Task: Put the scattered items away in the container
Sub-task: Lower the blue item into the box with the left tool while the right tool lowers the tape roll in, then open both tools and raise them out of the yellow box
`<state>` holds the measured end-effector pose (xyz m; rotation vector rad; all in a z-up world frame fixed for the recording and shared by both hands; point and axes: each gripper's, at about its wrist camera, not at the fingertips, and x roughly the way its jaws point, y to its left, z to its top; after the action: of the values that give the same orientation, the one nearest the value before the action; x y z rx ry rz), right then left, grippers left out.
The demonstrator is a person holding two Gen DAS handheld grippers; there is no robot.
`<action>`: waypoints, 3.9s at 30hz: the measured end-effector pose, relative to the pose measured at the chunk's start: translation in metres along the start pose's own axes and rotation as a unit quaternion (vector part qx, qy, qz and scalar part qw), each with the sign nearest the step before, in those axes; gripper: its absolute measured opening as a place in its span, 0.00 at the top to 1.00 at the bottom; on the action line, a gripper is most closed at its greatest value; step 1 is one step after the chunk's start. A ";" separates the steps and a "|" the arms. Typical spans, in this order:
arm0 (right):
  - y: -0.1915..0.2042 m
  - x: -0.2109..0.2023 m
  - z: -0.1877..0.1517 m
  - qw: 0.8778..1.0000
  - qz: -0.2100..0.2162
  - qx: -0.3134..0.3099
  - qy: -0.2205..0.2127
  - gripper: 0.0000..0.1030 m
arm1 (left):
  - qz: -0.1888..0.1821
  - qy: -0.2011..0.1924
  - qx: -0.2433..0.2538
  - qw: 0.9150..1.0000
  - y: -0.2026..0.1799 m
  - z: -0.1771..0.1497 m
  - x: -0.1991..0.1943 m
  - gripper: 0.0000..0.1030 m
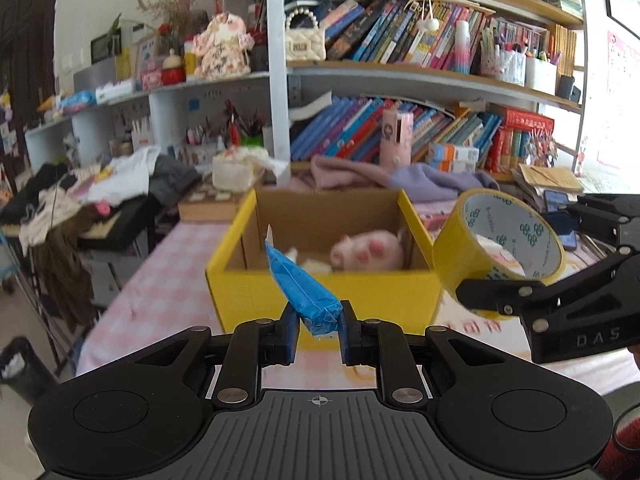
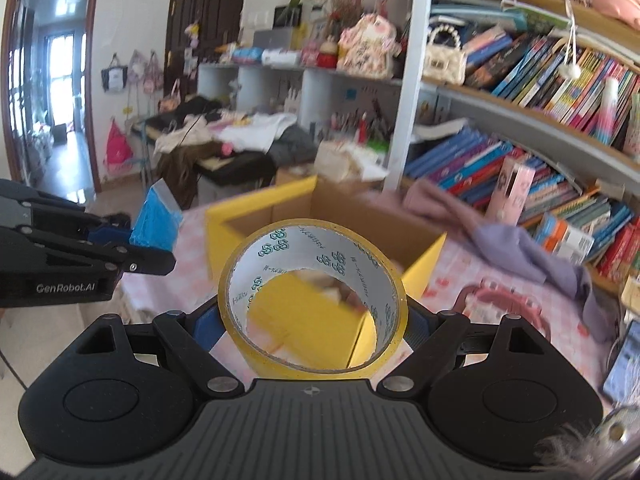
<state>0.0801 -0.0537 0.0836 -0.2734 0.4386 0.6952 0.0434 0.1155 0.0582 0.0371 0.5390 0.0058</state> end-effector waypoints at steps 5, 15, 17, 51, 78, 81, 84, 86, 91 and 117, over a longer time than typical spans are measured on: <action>-0.023 0.027 0.026 1.000 -0.013 0.003 -0.025 0.17 | 0.007 -0.015 0.029 0.999 0.003 0.029 0.028 0.82; -0.031 0.098 0.056 0.997 -0.005 -0.075 0.000 0.17 | 0.005 0.007 0.093 0.996 0.010 0.072 0.099 0.82; -0.031 0.113 0.054 0.996 -0.002 -0.086 0.012 0.17 | 0.004 0.017 0.117 0.993 0.011 0.078 0.115 0.82; -0.044 0.225 0.031 0.979 0.075 -0.108 0.155 0.17 | -0.099 0.246 0.138 0.954 0.029 0.086 0.307 0.78; -0.046 0.151 0.062 0.997 0.049 -0.053 0.029 0.11 | -0.013 0.045 0.058 0.997 0.041 0.102 0.151 0.31; -0.043 0.134 0.061 0.998 0.035 -0.057 0.015 0.11 | -0.005 0.026 0.055 0.998 0.038 0.099 0.130 0.26; -0.040 0.115 0.058 0.998 0.008 -0.059 -0.002 0.11 | 0.005 0.006 0.059 0.998 0.034 0.096 0.111 0.24; -0.039 0.101 0.055 0.998 -0.007 -0.056 -0.013 0.11 | 0.011 -0.004 0.057 0.998 0.032 0.092 0.098 0.23; -0.038 0.067 0.044 0.998 -0.039 -0.042 -0.030 0.11 | 0.016 -0.022 0.043 0.999 0.024 0.082 0.066 0.22; 0.001 -0.038 -0.049 0.994 -0.100 0.031 0.014 0.12 | 0.066 0.000 0.025 0.998 -0.027 -0.026 -0.033 0.17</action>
<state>0.0387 -0.0933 0.0589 -0.2646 0.4508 0.4817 0.0014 0.0884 0.0518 0.1209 0.5368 0.1217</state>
